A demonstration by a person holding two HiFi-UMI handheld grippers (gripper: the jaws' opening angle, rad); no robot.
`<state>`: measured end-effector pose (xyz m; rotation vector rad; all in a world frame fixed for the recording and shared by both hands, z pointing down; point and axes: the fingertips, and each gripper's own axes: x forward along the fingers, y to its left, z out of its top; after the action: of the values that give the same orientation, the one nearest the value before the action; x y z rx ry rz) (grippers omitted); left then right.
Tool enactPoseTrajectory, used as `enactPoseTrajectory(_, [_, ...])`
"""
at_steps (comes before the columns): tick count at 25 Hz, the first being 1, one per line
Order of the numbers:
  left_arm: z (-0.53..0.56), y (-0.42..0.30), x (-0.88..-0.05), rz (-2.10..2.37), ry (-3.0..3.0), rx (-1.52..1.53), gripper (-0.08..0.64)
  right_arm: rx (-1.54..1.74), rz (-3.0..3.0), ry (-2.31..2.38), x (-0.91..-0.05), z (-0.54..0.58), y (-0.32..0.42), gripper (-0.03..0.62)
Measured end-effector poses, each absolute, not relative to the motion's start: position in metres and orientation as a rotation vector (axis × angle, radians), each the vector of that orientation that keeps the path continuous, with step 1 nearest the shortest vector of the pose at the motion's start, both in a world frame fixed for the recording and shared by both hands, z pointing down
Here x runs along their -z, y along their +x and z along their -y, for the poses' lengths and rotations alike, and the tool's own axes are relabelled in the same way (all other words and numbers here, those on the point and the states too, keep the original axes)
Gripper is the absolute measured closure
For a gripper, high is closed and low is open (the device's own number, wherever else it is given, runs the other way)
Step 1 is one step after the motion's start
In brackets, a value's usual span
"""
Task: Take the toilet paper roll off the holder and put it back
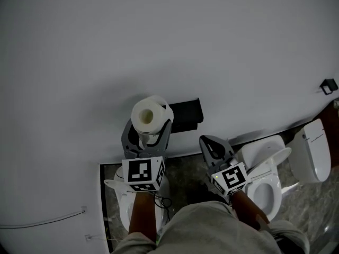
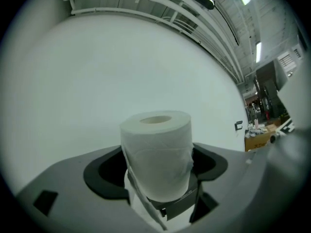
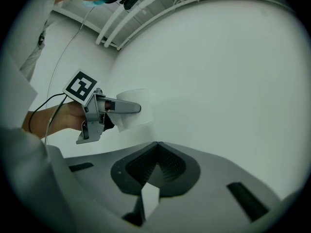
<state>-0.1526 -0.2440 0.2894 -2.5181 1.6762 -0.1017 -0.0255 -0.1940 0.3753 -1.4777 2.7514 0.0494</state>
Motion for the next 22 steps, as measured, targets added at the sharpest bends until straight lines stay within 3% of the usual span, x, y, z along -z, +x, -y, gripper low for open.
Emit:
enactPoseTrajectory(6, [0.187, -0.174, -0.271, -1.680, -2.466, 0.028, 0.164, -0.124, -2.751, -1.471, -0.365, 0.146, -0.043, 0.588])
enactPoseTrajectory(22, [0.156, -0.168, -0.246, -1.589, -2.435, -0.056, 0.164, -0.224, -2.698, -1.583, -0.336, 0.132, -0.026, 0.588])
